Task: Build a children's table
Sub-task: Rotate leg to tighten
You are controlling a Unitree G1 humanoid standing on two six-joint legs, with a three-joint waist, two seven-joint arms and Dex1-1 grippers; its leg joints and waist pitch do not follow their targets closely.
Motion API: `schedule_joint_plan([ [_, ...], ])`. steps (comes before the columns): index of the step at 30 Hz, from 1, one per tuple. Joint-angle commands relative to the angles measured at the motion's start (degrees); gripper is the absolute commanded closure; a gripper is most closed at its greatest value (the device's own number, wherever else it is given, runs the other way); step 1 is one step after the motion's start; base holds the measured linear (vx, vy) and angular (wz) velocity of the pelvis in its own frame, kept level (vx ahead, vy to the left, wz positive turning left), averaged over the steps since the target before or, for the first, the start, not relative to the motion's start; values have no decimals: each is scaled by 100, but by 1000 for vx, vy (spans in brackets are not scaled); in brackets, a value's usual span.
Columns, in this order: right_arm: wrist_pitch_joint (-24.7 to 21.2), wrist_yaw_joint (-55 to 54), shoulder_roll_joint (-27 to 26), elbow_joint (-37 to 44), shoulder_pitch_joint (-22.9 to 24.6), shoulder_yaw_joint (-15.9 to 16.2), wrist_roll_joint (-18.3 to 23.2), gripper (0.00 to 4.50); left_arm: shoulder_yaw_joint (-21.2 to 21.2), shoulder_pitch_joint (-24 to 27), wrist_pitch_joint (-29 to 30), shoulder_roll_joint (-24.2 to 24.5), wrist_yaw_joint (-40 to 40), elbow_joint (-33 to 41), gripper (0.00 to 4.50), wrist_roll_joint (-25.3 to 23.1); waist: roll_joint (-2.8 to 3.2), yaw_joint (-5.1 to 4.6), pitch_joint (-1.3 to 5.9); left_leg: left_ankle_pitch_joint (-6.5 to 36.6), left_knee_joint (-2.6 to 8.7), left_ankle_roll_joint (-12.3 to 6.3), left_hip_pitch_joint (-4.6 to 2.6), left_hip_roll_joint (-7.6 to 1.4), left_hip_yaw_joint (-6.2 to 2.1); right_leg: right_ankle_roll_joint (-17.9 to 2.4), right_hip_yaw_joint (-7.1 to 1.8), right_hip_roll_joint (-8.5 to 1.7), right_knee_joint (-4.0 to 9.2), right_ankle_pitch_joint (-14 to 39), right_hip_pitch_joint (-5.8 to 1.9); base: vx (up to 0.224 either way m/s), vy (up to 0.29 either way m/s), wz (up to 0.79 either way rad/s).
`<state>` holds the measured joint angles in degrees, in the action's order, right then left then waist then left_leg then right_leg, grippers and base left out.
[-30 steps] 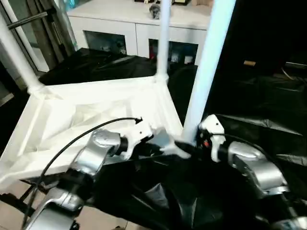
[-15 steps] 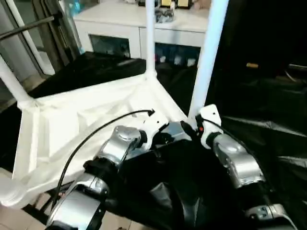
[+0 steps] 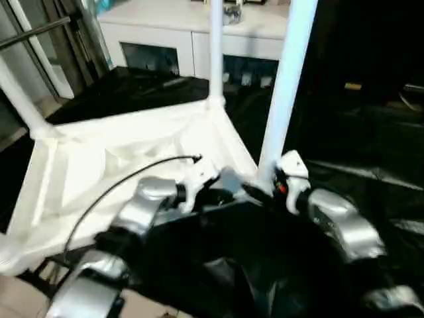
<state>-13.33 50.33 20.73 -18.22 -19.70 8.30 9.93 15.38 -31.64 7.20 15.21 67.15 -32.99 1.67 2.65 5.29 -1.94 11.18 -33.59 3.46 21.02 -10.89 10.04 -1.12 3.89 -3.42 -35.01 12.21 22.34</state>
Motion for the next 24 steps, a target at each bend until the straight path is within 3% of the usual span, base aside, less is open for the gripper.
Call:
schedule_joint_plan([
  [1,-98,469,95,256,53,135,195,98,194,100,-72,44,482,215,450,130,-99,34,316,442,321,-667,-17,-282,-76,-1323,-289,-511,332,-46,-307,0,0,0],
  [9,-216,1299,457,608,234,256,468,173,214,214,-27,347,956,444,450,245,-103,60,289,663,344,-487,-31,-287,-72,-1253,-296,-516,386,524,-289,0,0,0],
  [12,-298,1396,495,689,293,333,489,179,229,226,-18,398,1019,465,450,271,-109,72,300,559,333,-493,-28,-278,-71,-1269,-296,-509,364,359,-291,0,0,0],
  [13,-323,1404,483,710,315,349,497,181,231,227,-28,413,1013,458,450,258,-149,68,300,527,330,-509,-25,-274,-65,-1275,-295,-506,361,305,-293,0,0,0],
  [18,-481,1384,383,743,379,329,592,183,215,209,-64,385,905,394,450,186,-140,86,294,534,332,-499,-30,-277,-68,-1227,-295,-516,373,483,-287,0,0,0],
  [22,-610,814,43,618,398,179,580,183,153,105,117,236,367,217,450,24,-135,78,279,642,349,-409,-41,-280,-72,-1195,-305,-526,398,697,-276,0,0,0],
  [24,-510,-243,-330,169,263,27,186,183,88,-54,173,60,-210,-32,450,-109,-127,47,252,800,371,-270,-61,-264,-76,-1129,-302,-524,452,1059,-246,0,0,0],
])
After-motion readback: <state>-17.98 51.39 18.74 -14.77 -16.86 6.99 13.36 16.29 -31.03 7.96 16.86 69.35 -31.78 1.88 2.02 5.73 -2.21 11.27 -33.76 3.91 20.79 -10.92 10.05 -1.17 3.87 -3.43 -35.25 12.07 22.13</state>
